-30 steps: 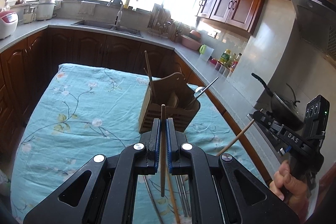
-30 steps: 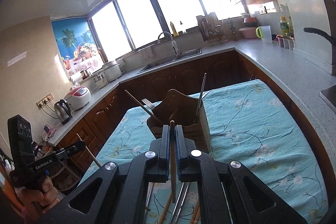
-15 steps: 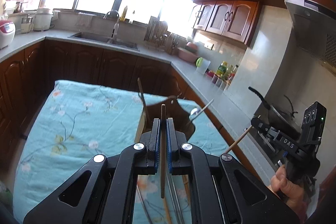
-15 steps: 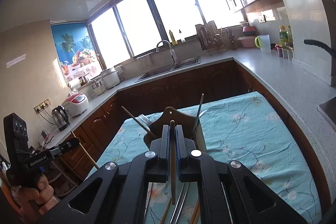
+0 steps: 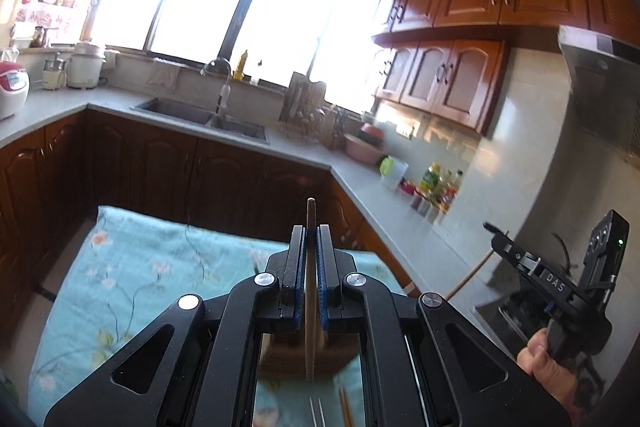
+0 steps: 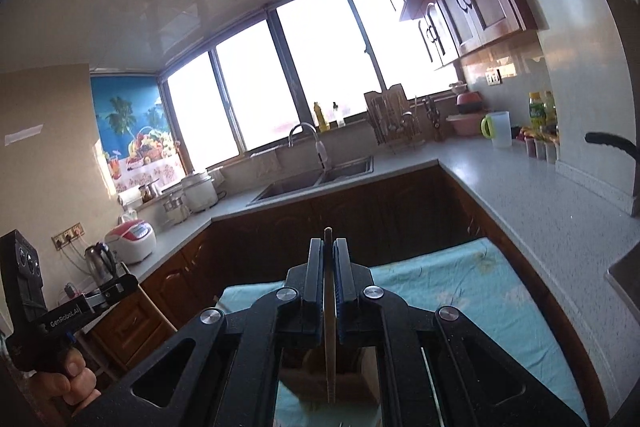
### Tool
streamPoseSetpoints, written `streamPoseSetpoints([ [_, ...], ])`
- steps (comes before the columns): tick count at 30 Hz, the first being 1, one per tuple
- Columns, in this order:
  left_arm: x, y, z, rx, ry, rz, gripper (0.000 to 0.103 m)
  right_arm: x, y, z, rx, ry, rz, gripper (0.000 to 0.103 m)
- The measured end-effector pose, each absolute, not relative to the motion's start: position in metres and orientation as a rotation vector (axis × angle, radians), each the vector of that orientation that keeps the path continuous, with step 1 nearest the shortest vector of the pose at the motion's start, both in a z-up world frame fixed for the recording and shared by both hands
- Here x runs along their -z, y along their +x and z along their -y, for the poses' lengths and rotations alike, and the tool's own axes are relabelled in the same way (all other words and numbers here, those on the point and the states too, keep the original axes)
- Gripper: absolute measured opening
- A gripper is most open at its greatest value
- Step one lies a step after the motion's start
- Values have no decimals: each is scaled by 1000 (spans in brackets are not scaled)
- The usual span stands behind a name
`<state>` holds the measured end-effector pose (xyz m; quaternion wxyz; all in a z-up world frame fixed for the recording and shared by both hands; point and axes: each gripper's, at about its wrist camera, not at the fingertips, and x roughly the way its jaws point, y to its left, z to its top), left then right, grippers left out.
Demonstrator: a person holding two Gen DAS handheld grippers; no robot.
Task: Organize utensils
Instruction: 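Lower both chopsticks into the wooden holder and open both grippers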
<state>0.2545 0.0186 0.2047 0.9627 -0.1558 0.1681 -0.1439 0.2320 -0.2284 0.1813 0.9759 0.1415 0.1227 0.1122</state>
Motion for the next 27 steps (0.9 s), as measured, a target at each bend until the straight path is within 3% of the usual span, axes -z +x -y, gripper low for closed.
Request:
streamPoseSetpoints([
  [7, -199, 294, -10, 210, -321, -308, 4, -185, 270, 223, -191, 270, -217, 5],
  [19, -122, 315, 8, 170, -294, -443, 4, -109, 289, 204, -166, 257, -307, 5],
  [27, -100, 314, 11, 161, -275, -489, 5, -84, 295, 215, -144, 289, -375, 5],
])
